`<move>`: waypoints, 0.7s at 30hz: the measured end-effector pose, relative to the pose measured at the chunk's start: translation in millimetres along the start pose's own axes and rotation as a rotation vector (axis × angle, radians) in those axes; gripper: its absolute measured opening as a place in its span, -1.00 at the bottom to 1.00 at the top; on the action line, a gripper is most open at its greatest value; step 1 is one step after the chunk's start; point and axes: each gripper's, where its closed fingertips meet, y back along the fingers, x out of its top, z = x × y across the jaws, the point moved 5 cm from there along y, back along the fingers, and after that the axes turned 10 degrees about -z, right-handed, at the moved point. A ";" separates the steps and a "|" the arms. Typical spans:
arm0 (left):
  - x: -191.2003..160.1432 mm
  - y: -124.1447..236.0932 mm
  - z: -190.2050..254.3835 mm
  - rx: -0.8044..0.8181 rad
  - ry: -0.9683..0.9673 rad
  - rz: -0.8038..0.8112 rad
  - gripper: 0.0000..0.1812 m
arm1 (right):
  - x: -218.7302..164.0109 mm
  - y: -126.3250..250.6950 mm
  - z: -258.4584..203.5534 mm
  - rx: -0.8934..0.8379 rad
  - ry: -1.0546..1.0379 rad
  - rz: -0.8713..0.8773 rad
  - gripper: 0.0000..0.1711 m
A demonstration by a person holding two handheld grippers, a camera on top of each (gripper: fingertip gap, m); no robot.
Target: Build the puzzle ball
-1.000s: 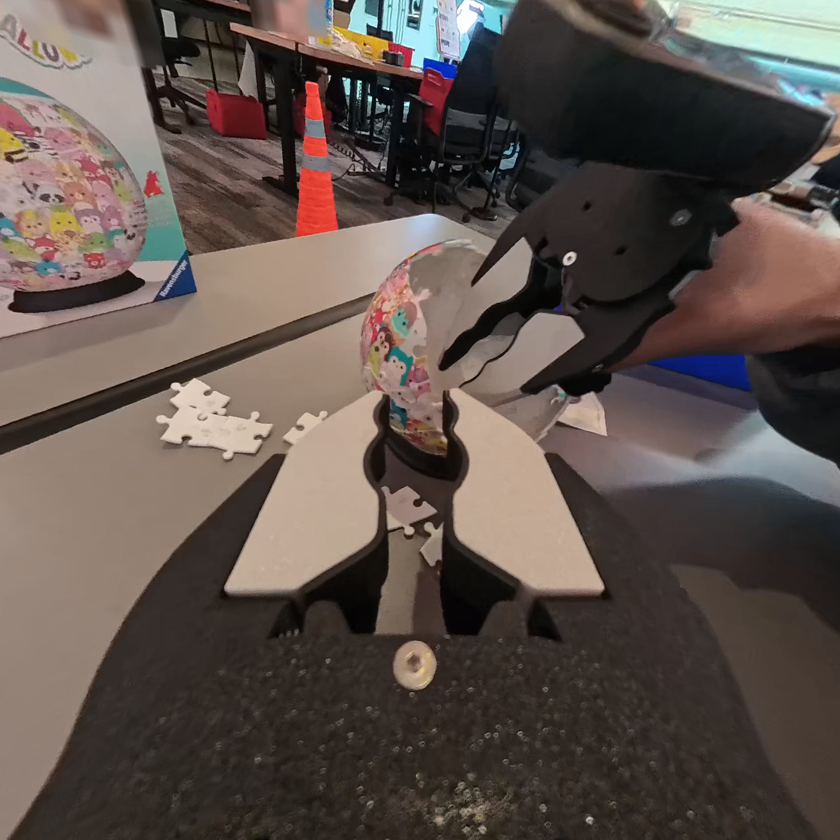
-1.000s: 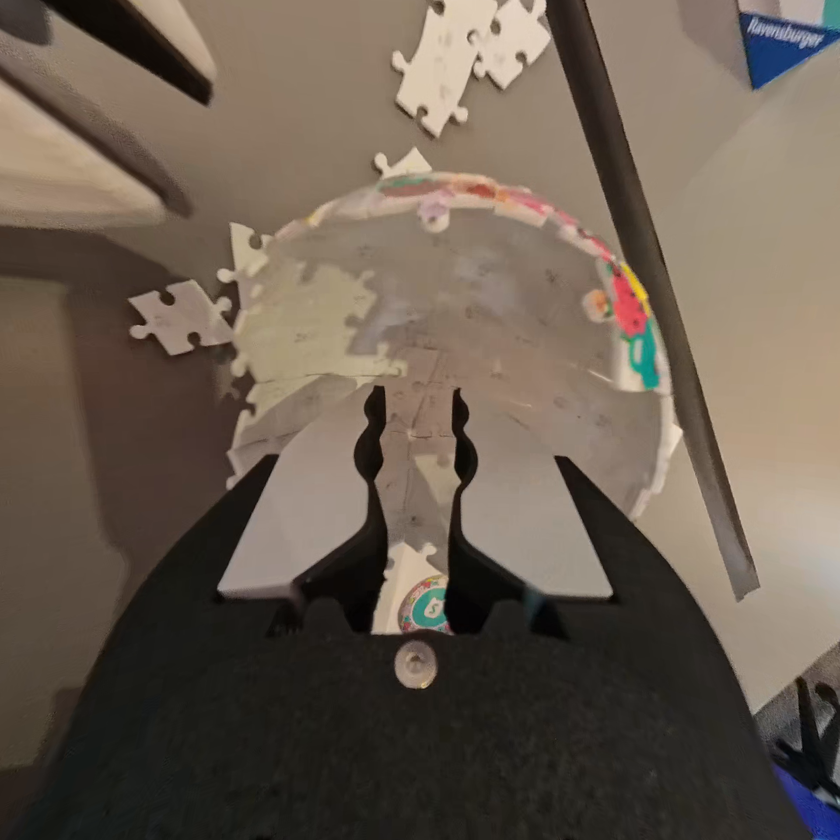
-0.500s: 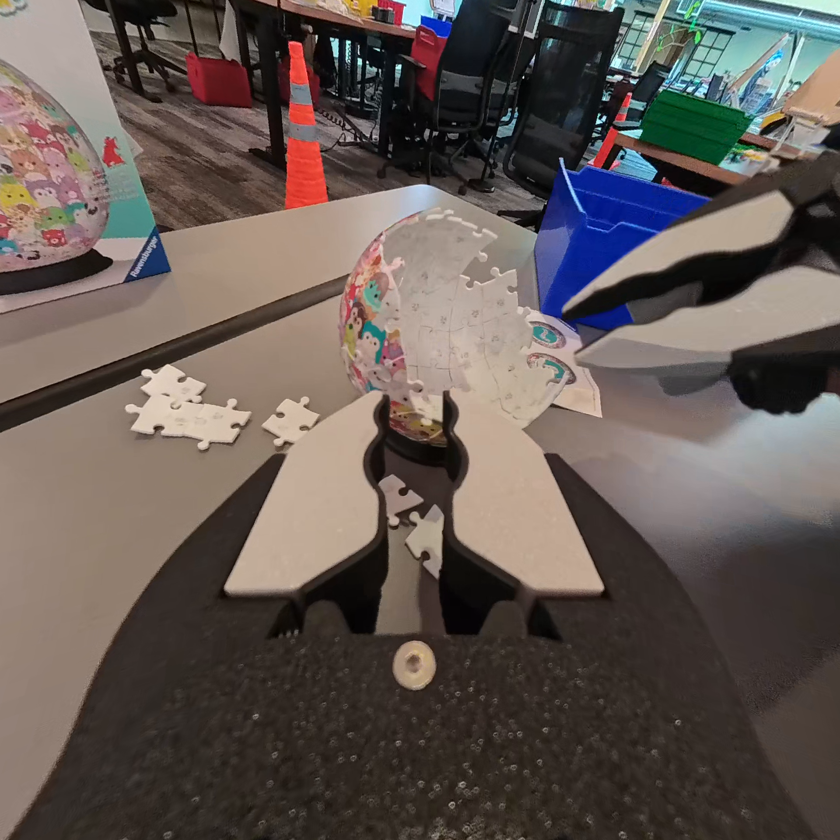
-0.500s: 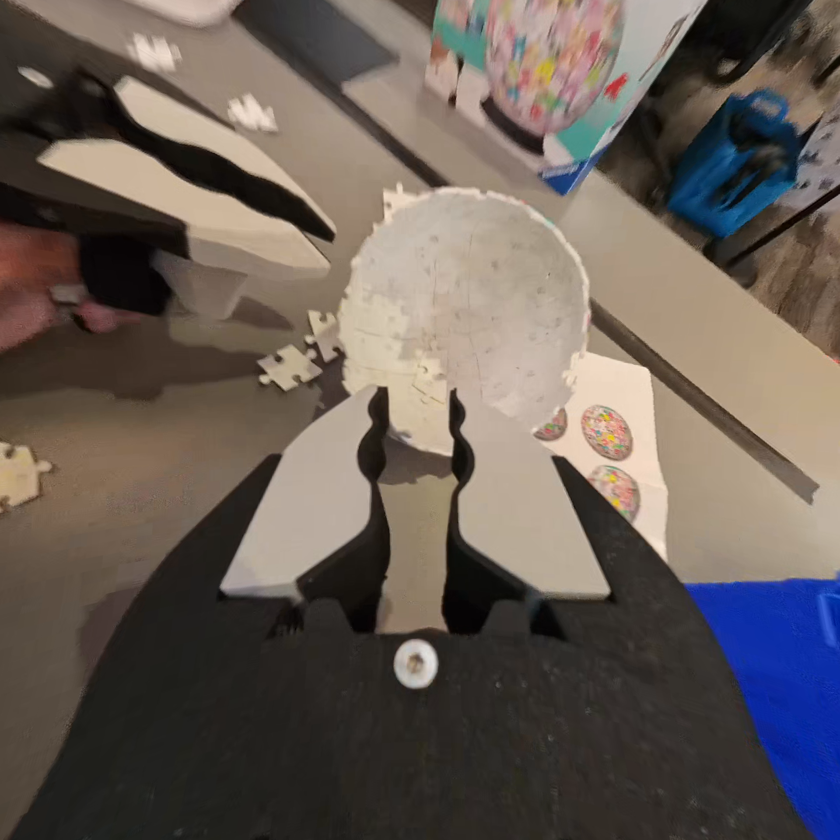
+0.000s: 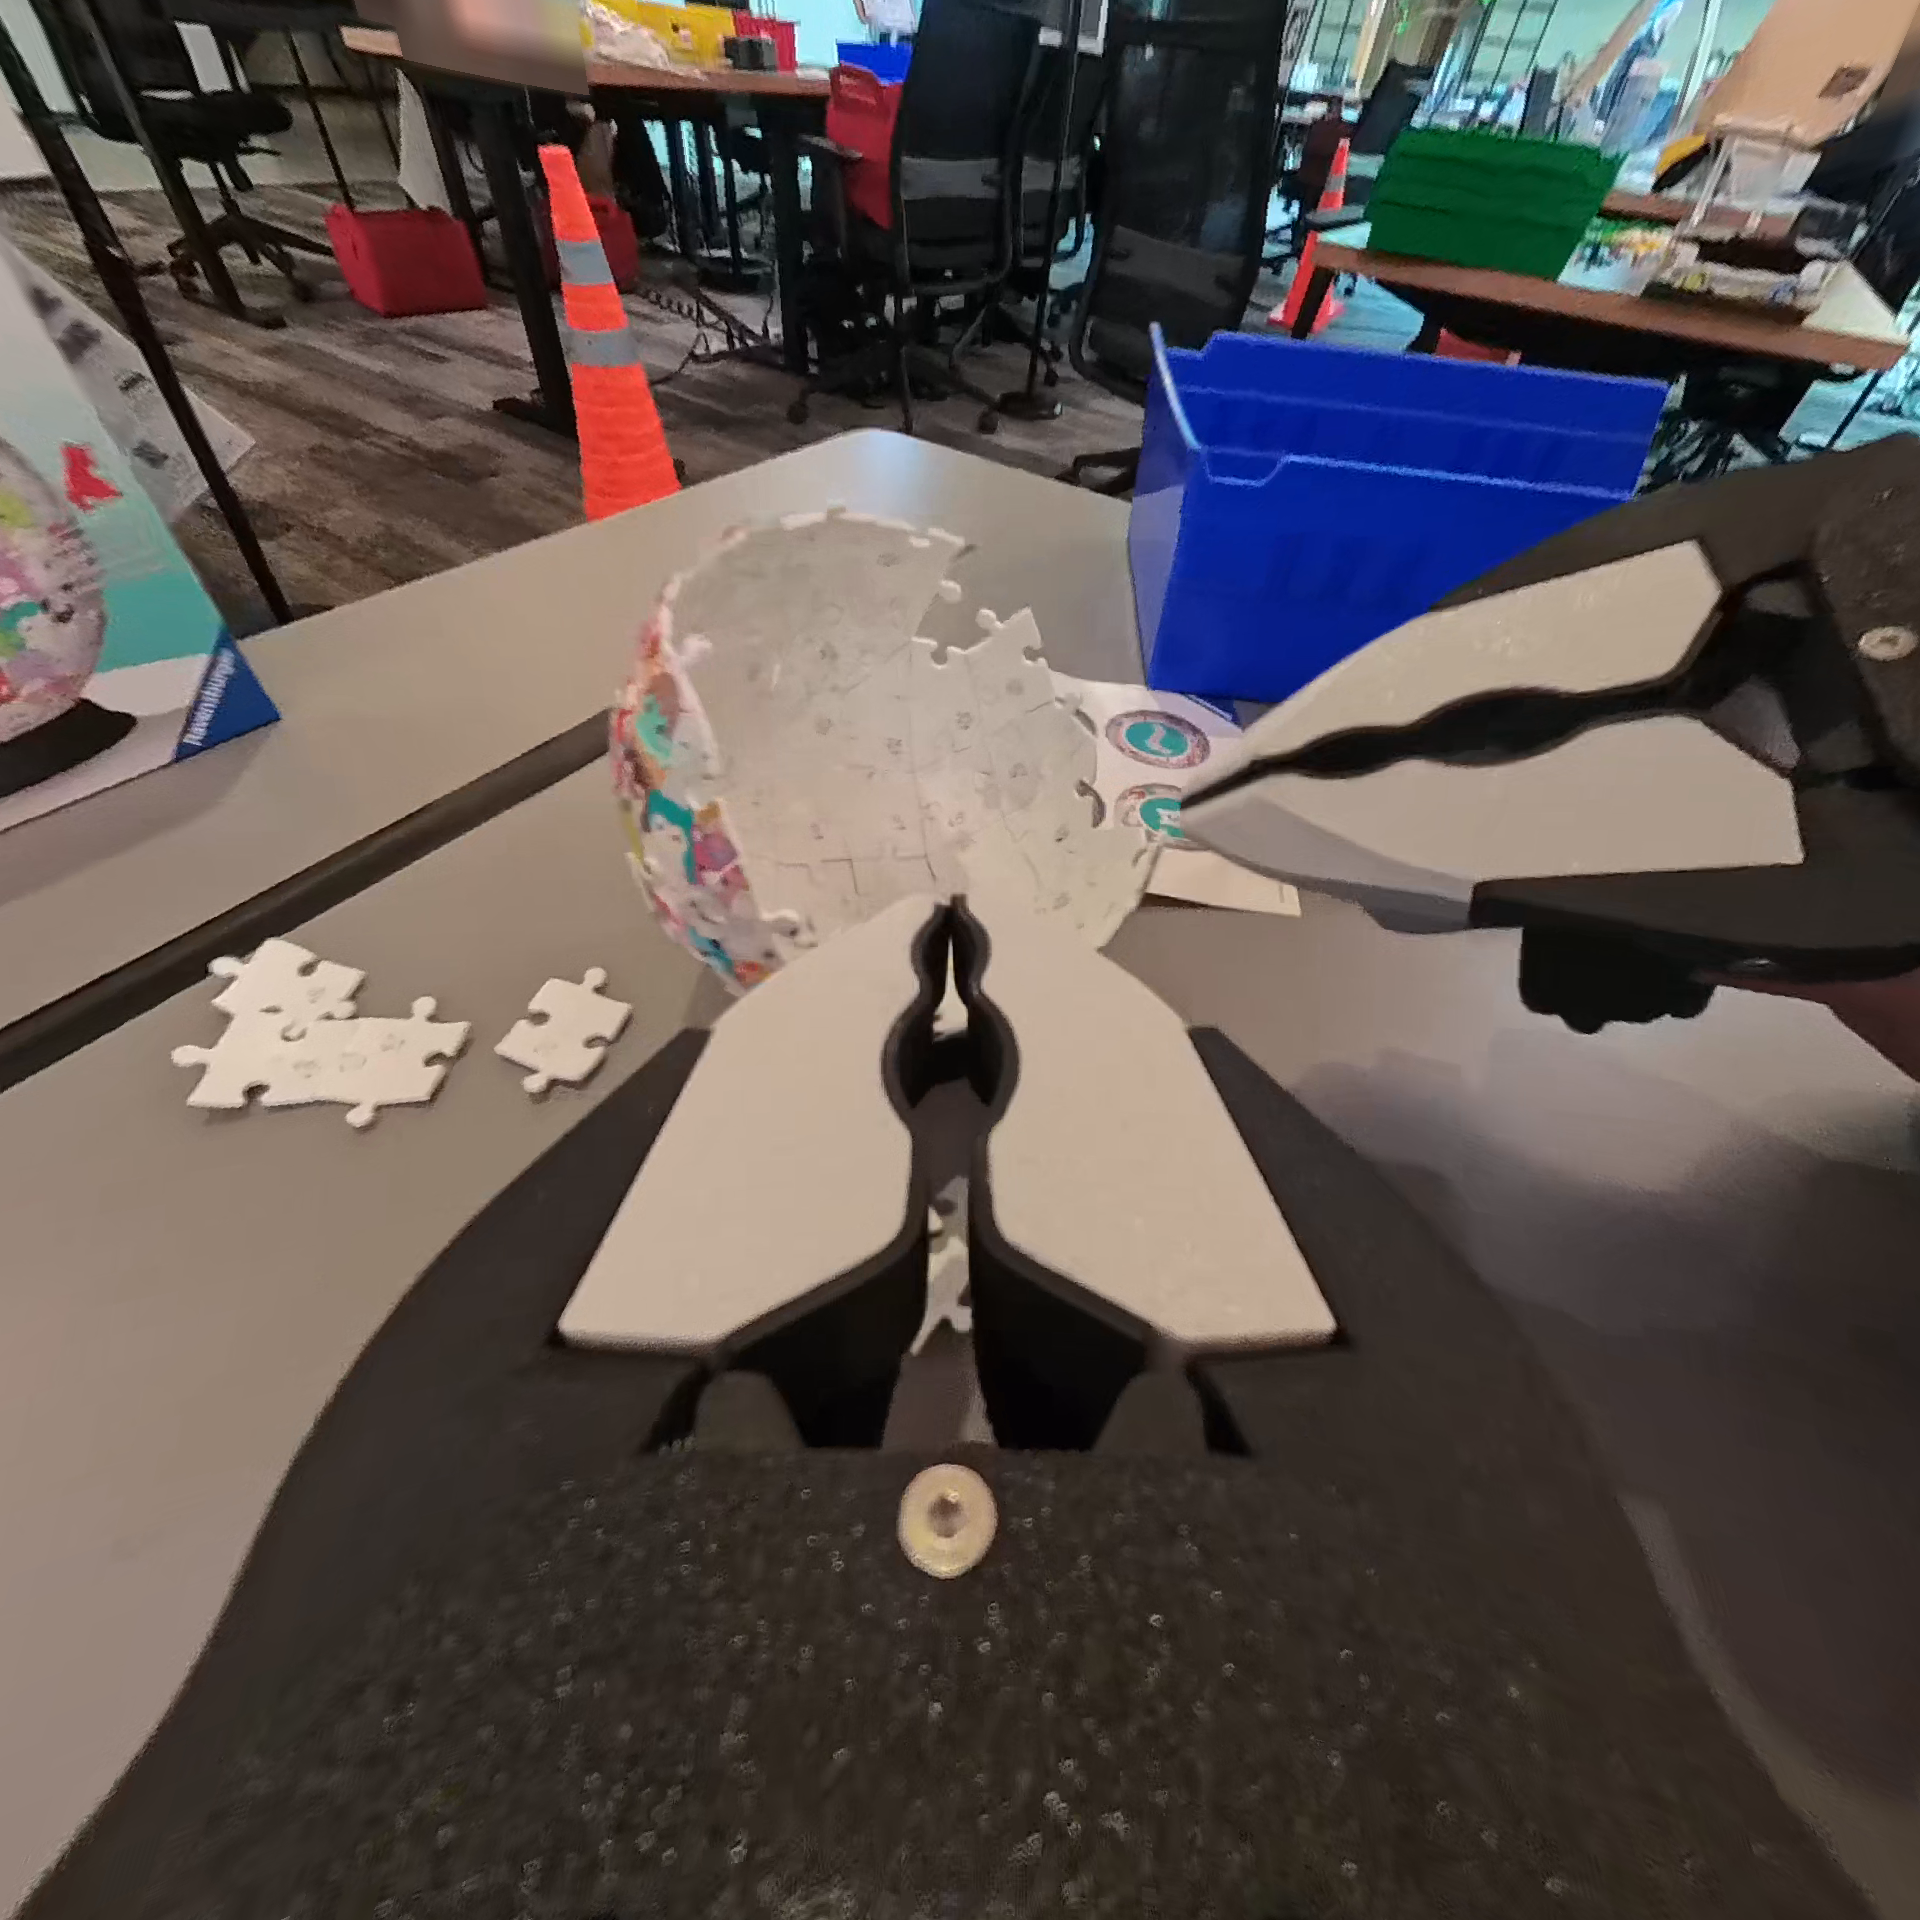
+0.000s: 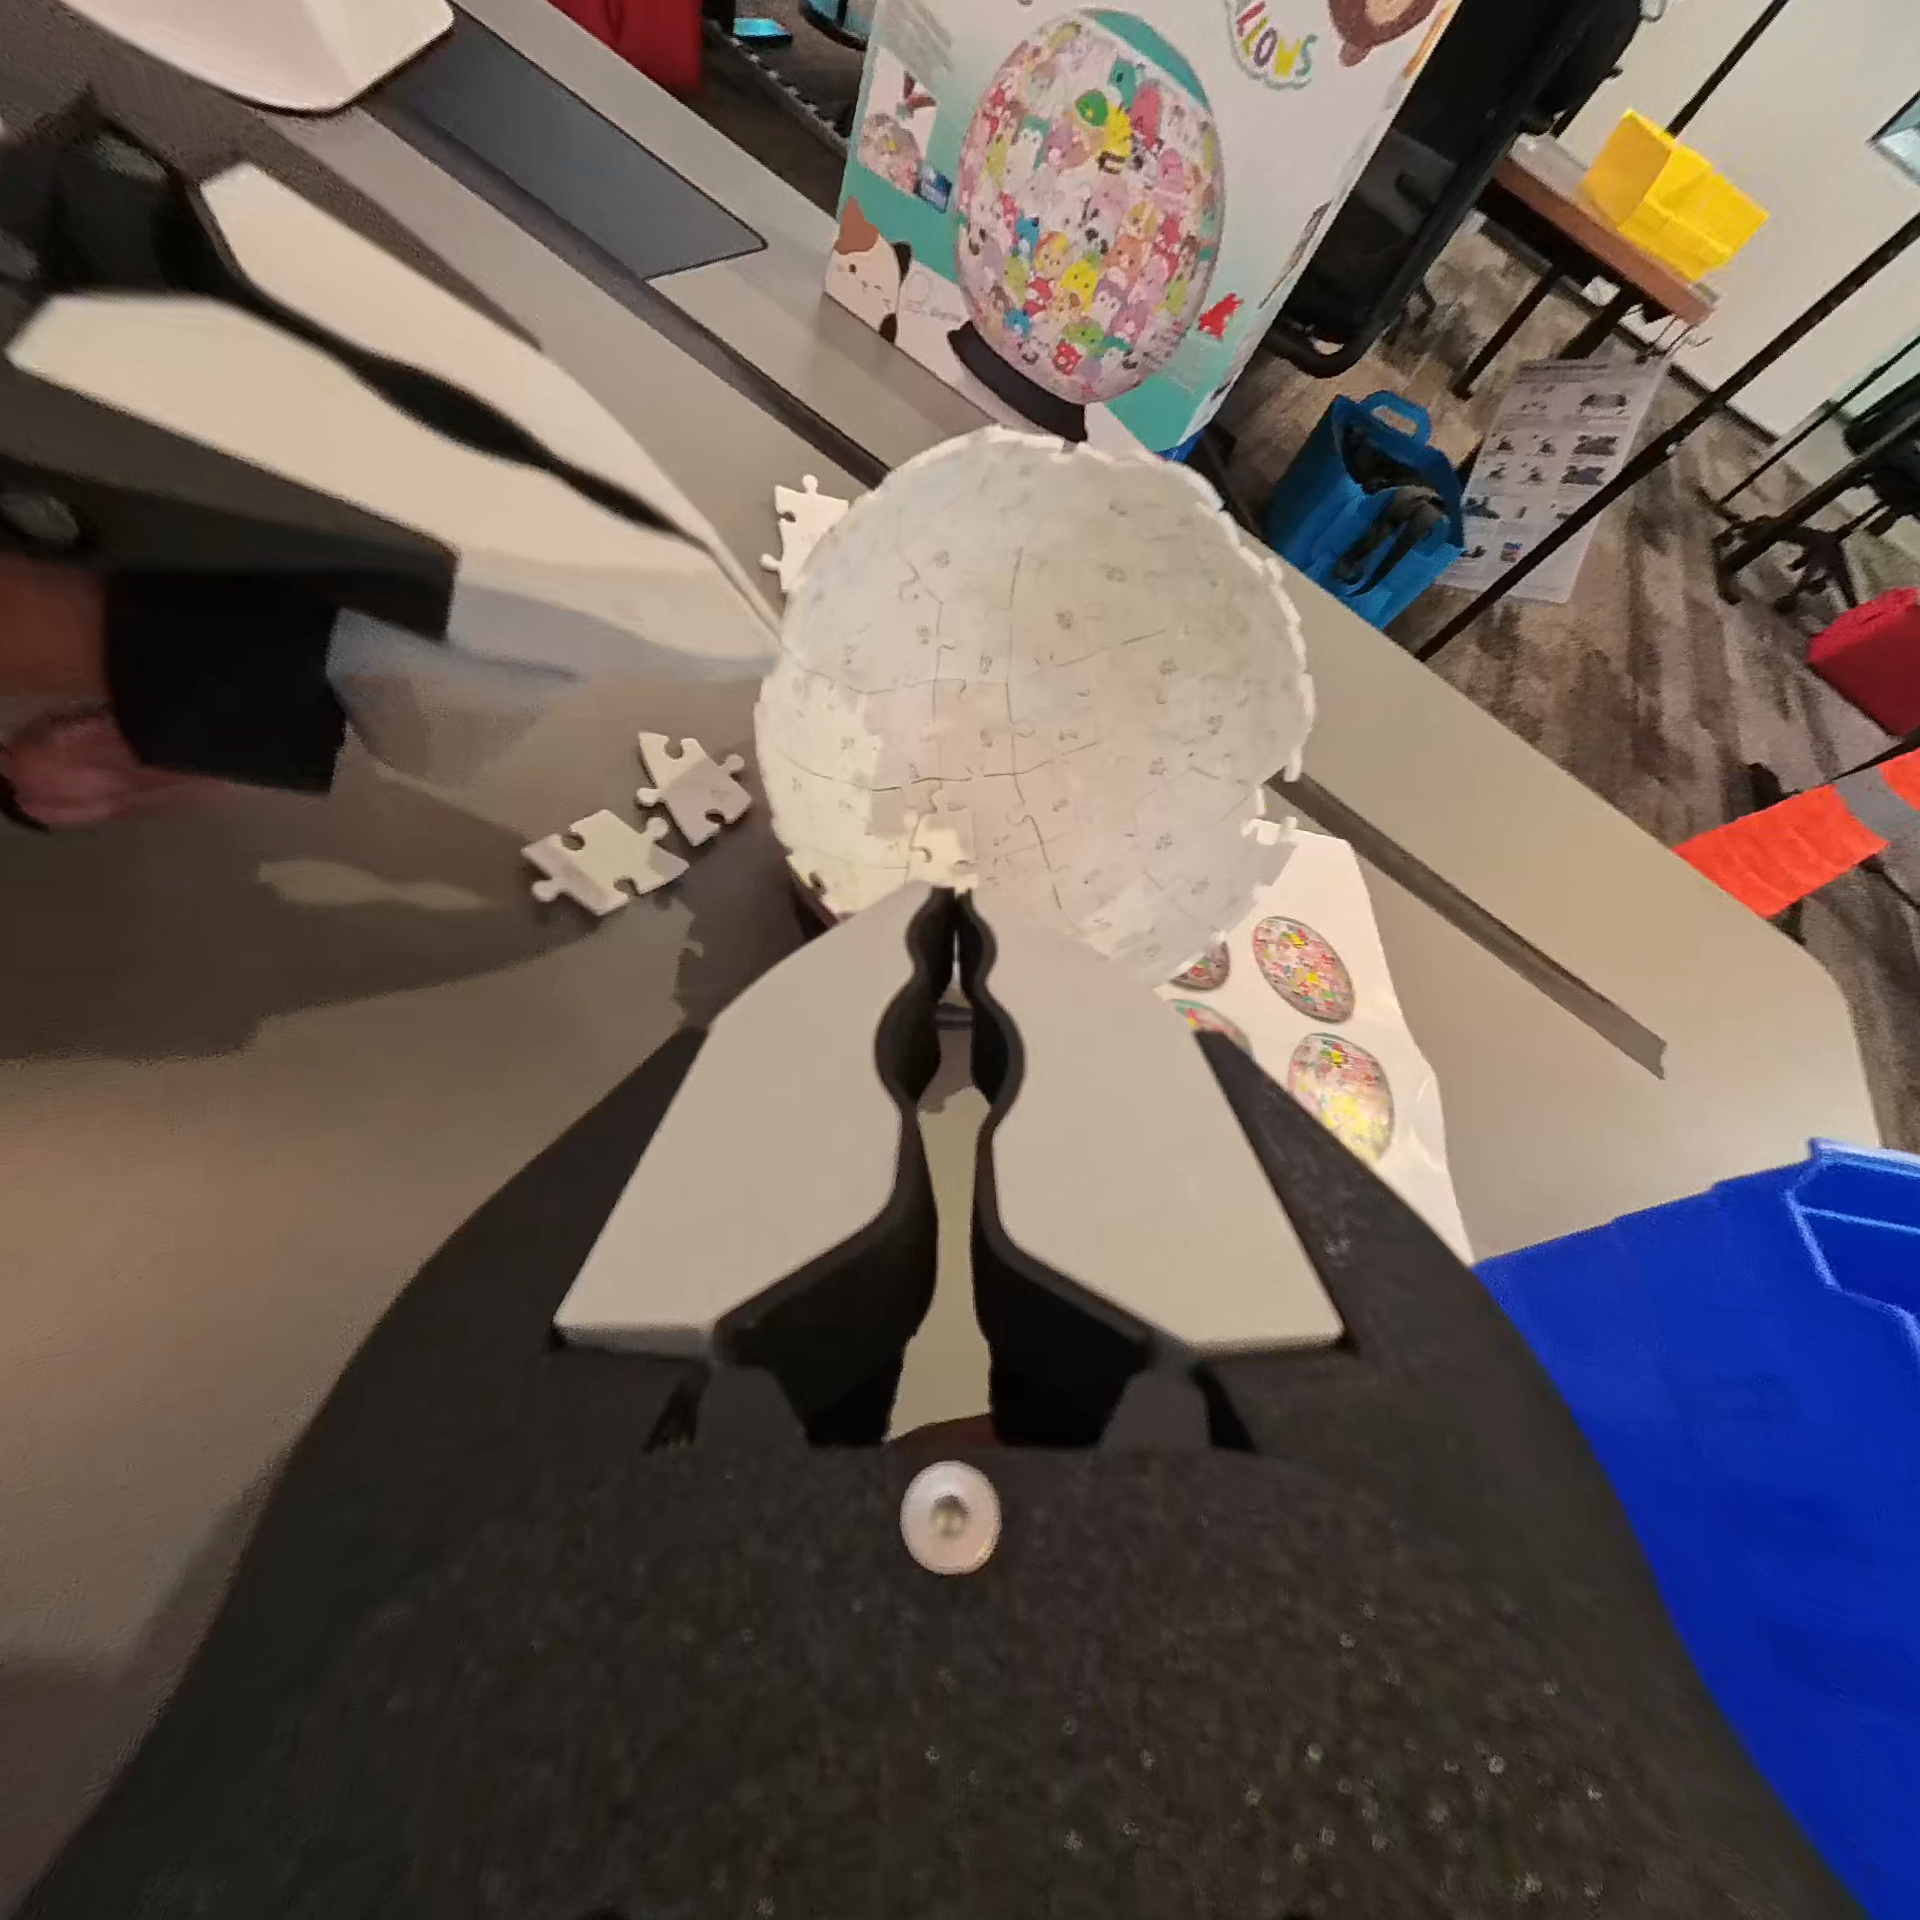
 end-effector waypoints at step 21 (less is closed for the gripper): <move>-25.1 -39.1 19.1 0.029 -0.070 -0.275 -1.00 | -25.9 -27.5 -18.4 0.102 -0.054 -0.118 -1.00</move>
